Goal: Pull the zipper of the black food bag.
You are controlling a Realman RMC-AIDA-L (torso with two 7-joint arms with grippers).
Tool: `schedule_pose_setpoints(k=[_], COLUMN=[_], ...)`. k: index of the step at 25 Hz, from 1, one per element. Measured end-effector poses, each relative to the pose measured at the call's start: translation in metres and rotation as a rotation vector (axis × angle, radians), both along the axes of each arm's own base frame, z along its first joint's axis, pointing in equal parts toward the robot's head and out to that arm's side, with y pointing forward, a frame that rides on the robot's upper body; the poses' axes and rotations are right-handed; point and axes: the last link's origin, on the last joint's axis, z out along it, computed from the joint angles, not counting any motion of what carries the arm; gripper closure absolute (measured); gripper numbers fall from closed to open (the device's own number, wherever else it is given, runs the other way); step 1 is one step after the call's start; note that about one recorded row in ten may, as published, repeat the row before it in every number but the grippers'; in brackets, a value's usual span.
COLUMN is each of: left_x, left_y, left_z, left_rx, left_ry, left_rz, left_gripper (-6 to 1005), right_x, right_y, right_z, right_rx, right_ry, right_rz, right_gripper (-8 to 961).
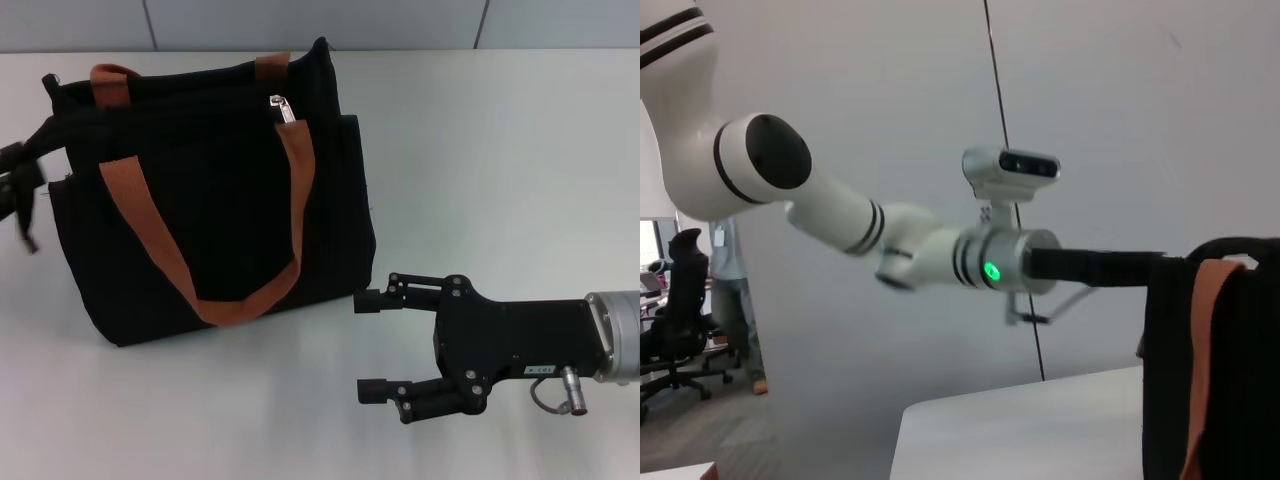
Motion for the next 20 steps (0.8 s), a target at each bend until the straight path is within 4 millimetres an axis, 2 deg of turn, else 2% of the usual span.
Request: schedule_pose_setpoints(k=[1, 2, 3, 6, 8, 10, 12, 13, 14, 15, 17, 20], left_x=[-0.001, -0.001, 0.004, 0.01, 0.015, 0.022, 0.031, 0.04, 0.044, 0.044, 0.049, 0.047], left_y=[-0.004, -0.008, -0.016, -0.022, -0.027, -0.031, -0.035, -0.043, -0.047, -0.047, -0.053, -0.059], left_z=[0.012, 0.02, 0.036, 0.04, 0.028, 0.003, -0.023, -0.048, -0.059, -0.059, -0.076, -0.096], left_rx=[-0.028, -0.034, -0.006, 0.073, 0.15, 0.148, 0.1, 0.022, -0.025, -0.025, -0.11, -0.234], left_ry=[0.01, -0.006, -0.084, -0.184, -0.25, -0.24, -0.192, -0.134, -0.11, -0.11, -0.084, -0.039], left_rz=[0.002, -0.006, -0.046, -0.101, -0.15, -0.211, -0.292, -0.399, -0.453, -0.453, -0.519, -0.524], left_gripper=[844, 801, 758, 629, 557, 486, 414, 385, 356, 328, 270, 184], right_x=[0.0, 0.0, 0.001, 0.001, 0.0, 0.0, 0.0, 0.0, 0.0, 0.0, 0.0, 0.0], right_y=[0.001, 0.001, 0.002, 0.003, 0.003, 0.002, 0.002, 0.001, 0.001, 0.001, 0.002, -0.001], right_z=[0.0, -0.001, -0.001, -0.004, -0.008, -0.009, -0.011, -0.012, -0.012, -0.012, -0.012, -0.016], right_rx=[0.002, 0.005, 0.007, 0.015, 0.013, 0.01, 0.005, 0.002, 0.002, 0.002, 0.002, -0.019], right_ry=[-0.004, -0.007, -0.01, -0.021, -0.021, -0.018, -0.013, -0.013, -0.015, -0.015, -0.019, -0.037], right_rz=[-0.001, -0.003, -0.005, -0.014, -0.015, -0.015, -0.017, -0.02, -0.021, -0.021, -0.02, -0.002], right_gripper=[118, 118, 118, 118, 118, 118, 118, 118, 118, 118, 118, 118])
